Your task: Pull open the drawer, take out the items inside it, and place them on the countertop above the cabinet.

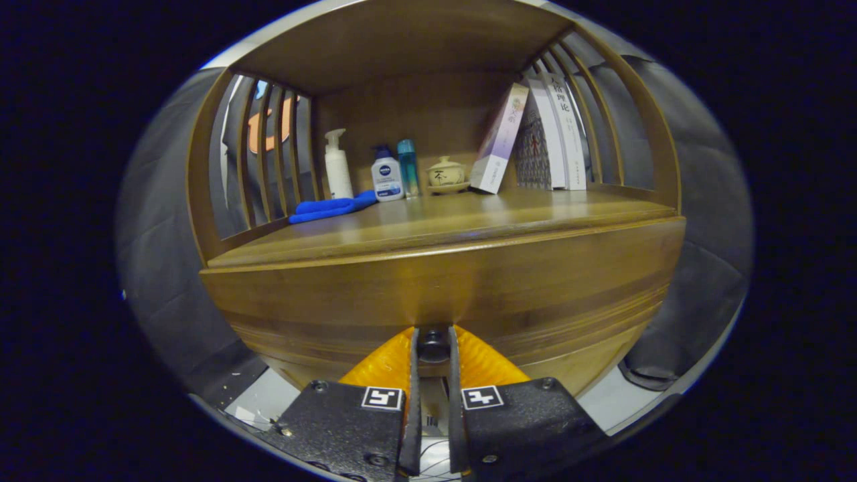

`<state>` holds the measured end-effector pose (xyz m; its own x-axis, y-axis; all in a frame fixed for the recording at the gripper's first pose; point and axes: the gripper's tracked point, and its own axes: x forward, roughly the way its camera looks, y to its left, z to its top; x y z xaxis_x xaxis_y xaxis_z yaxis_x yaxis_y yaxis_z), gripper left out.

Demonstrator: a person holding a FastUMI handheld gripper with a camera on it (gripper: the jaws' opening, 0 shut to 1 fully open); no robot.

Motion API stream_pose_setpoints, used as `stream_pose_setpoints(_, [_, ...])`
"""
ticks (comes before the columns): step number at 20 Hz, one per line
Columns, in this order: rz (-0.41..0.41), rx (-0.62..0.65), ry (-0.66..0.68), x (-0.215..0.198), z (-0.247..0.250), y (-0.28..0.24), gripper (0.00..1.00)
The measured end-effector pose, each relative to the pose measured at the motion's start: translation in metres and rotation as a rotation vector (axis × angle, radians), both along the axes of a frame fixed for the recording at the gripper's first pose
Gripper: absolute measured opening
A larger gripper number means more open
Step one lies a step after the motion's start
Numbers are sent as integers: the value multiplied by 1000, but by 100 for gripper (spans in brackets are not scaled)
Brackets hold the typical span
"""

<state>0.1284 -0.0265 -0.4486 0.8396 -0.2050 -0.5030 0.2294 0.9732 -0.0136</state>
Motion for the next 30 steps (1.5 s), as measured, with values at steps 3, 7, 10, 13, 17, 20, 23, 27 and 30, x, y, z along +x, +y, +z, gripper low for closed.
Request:
stream_pose_setpoints(3, [-4,3,-1,-22,4,6,19])
stream_pose_setpoints(7, [30,17,-8,-48,8,11,19])
stream_pose_setpoints(10, [31,25,-18,-70,12,14,19])
stream_pose_setpoints(13, [33,25,22,-91,14,20,19])
stream_pose_setpoints(17, [48,24,43,-117,17,25,19])
stream_pose_setpoints(20, [72,36,43,-129,15,29,19])
stream_pose_setpoints(23, [83,31,58,-143,15,31,19])
stream_pose_setpoints(27, [95,25,74,-158,16,34,19])
stream_pose_setpoints(30, [117,11,87,-170,17,40,19])
